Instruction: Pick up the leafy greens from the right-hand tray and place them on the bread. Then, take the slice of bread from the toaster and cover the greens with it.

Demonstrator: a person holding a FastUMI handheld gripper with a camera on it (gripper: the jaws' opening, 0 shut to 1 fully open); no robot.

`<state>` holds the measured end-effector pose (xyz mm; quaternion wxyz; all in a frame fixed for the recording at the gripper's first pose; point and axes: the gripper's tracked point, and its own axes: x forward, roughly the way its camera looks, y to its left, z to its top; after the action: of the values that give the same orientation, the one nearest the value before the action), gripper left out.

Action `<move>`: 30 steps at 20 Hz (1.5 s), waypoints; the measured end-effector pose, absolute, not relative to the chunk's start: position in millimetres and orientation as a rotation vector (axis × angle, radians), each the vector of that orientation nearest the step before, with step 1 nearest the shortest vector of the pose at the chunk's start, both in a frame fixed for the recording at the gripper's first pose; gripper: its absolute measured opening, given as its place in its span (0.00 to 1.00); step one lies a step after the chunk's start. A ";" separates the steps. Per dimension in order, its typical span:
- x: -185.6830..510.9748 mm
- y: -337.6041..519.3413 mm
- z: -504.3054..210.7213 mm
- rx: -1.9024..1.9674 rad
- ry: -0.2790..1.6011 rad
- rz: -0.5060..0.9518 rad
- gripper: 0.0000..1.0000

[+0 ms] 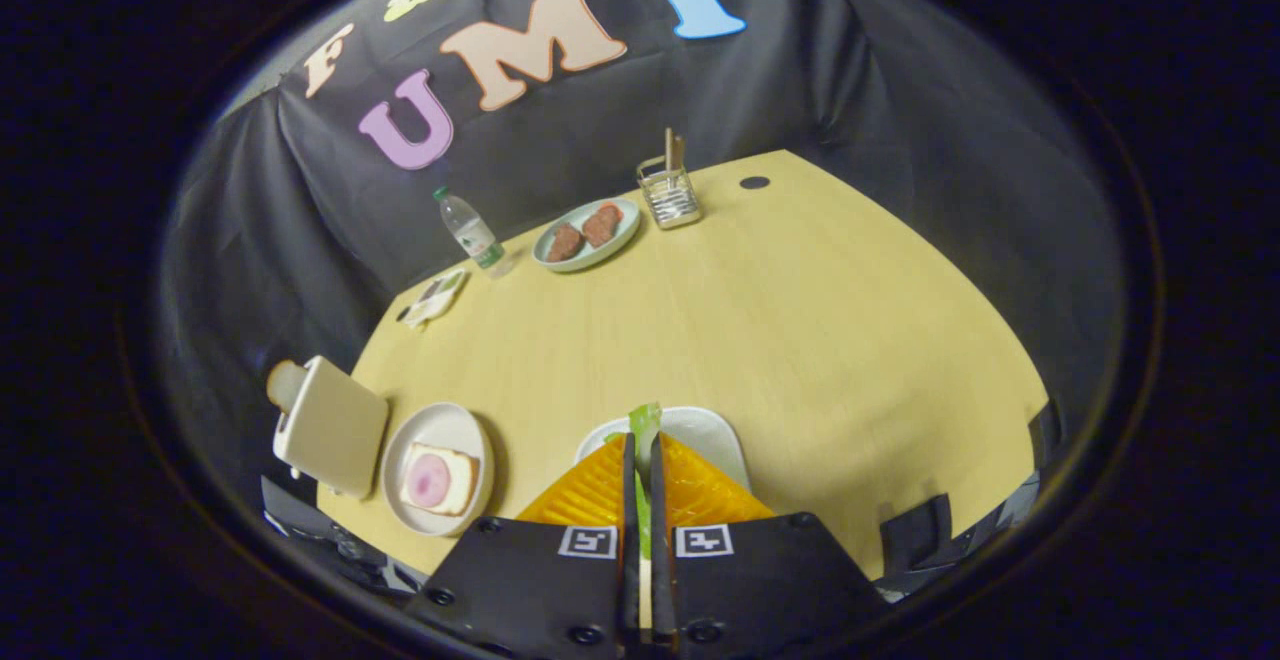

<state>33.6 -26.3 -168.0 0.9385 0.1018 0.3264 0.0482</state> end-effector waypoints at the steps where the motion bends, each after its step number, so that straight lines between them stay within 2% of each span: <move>1: 33.1 -17.8 -160.9 0.224 0.653 0.110 0.08; 6: 27.4 36.3 -131.4 0.295 0.608 0.191 0.08; 10: 22.2 103.1 -115.4 0.375 0.599 0.309 0.07; 20: 12.8 264.2 -148.8 0.488 0.721 0.511 0.07; 24: 18.2 271.6 -194.0 0.434 0.780 0.444 0.07; 30: 21.2 231.2 -235.3 0.231 0.801 0.275 0.08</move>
<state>21.2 231.2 -235.3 0.9052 0.1119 0.3877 0.1331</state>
